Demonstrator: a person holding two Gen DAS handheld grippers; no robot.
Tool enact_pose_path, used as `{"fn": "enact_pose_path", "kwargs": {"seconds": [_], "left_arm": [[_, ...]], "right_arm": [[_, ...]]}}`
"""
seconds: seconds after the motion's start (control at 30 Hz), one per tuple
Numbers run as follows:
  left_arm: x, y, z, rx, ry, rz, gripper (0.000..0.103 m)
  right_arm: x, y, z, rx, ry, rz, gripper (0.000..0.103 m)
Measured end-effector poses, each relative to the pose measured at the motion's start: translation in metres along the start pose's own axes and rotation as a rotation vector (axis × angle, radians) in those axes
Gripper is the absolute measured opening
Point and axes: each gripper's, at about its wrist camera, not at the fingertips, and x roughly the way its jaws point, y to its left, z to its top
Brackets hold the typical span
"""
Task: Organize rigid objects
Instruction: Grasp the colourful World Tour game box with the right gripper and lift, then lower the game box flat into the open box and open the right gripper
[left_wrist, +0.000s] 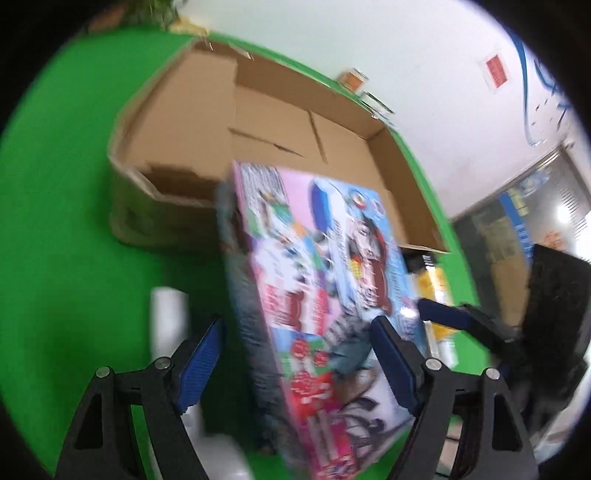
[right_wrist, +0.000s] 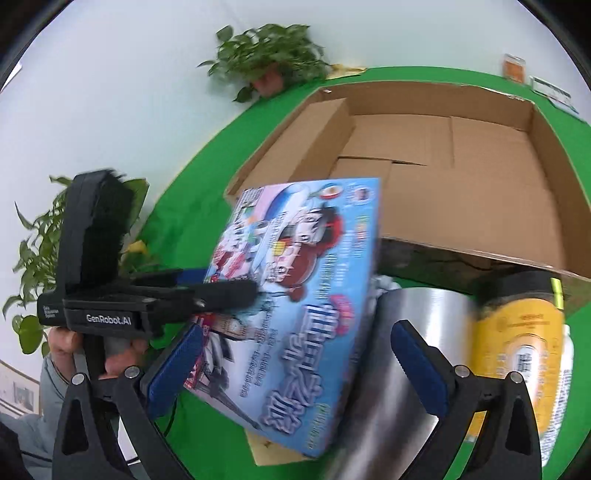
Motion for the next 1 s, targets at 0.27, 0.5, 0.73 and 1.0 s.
{"fn": "enact_pose_path", "kwargs": {"seconds": [0.27, 0.5, 0.73, 1.0], "left_arm": [[0.012, -0.004, 0.001, 0.011, 0.059, -0.011, 0.080], [-0.003, -0.024, -0.009, 0.045, -0.012, 0.039, 0.076], [-0.052, -0.086, -0.020, 0.227, -0.214, 0.165, 0.076], [-0.080, -0.136, 0.000, 0.319, -0.328, 0.145, 0.076]], "right_arm": [[0.034, 0.034, -0.003, -0.069, 0.057, -0.128, 0.098], [0.027, 0.033, 0.007, -0.038, -0.018, -0.160, 0.093], [-0.020, 0.055, 0.009, -0.080, -0.200, -0.193, 0.087], [-0.080, 0.067, 0.017, -0.088, -0.388, -0.212, 0.085]]}}
